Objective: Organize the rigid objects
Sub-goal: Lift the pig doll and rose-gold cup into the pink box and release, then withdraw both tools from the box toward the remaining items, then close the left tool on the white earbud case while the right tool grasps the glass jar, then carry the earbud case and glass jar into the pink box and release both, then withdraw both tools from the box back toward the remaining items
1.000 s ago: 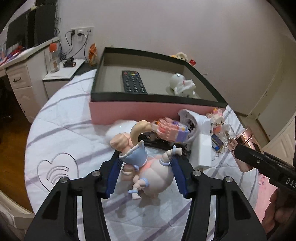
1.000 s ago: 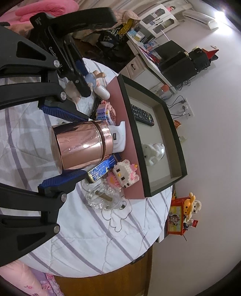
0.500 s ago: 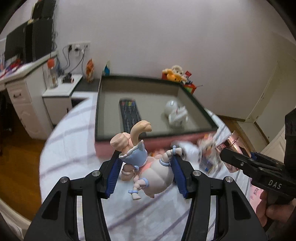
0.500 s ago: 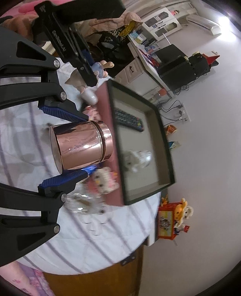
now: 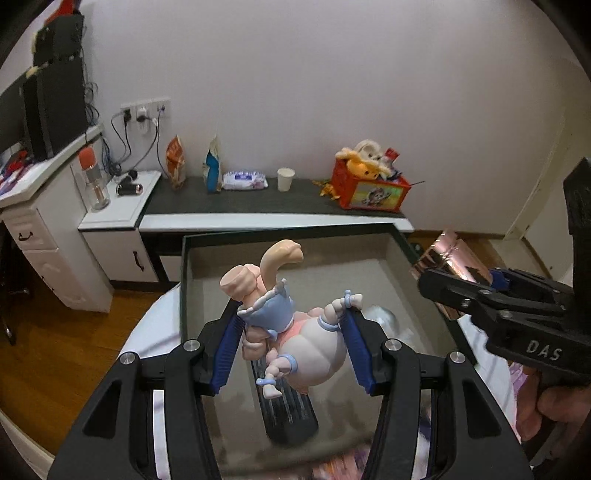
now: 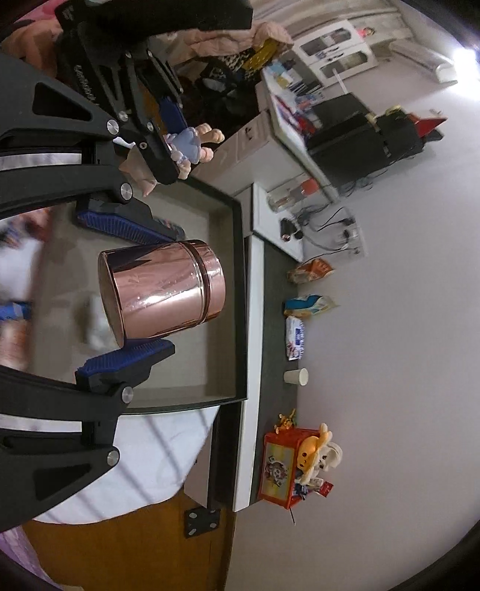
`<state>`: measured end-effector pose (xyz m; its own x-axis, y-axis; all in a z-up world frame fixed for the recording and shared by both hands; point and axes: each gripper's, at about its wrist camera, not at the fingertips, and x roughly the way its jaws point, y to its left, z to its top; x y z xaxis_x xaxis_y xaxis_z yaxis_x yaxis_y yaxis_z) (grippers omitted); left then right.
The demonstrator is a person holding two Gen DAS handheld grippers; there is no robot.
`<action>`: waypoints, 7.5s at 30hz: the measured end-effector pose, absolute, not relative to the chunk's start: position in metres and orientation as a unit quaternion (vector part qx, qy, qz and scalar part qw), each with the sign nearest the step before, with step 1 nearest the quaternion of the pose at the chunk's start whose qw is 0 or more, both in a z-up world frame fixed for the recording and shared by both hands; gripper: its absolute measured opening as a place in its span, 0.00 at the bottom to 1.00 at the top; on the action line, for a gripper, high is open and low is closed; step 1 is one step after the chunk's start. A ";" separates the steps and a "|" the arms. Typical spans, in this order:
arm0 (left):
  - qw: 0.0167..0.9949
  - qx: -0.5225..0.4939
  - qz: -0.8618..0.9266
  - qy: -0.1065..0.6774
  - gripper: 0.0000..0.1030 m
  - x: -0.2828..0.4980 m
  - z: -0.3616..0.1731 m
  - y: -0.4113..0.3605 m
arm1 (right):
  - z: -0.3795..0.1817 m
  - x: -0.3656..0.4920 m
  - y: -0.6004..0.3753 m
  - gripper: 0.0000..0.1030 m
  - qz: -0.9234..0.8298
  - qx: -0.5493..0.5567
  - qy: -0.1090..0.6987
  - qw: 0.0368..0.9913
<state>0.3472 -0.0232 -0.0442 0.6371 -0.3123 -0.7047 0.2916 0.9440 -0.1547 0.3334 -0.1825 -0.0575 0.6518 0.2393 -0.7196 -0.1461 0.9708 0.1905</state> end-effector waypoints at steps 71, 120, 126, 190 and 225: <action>0.908 -0.024 -0.077 0.411 1.00 0.114 -0.091 0.035 | -0.113 0.074 -0.222 1.00 0.043 0.145 0.398 0.905; 0.888 -0.061 -0.127 0.437 0.48 0.224 -0.153 0.027 | -0.168 0.197 -0.245 0.58 0.005 0.092 0.456 0.885; 0.890 -0.062 -0.127 0.434 0.48 0.219 -0.151 0.031 | -0.169 0.198 -0.248 0.53 0.008 0.094 0.456 0.885; 0.873 0.012 -0.145 0.464 0.81 0.346 -0.113 -0.063 | -0.119 0.326 -0.211 0.75 0.103 -0.011 0.418 0.903; 0.925 -0.048 -0.095 0.365 1.00 0.077 -0.024 0.034 | -0.065 0.053 -0.218 0.90 0.055 0.092 0.350 0.931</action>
<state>0.0767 0.0335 -0.0240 0.7160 -0.2111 -0.6655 0.1413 0.9773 -0.1579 0.0528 -0.2179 -0.0645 0.7493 0.1671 -0.6409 -0.0384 0.9770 0.2098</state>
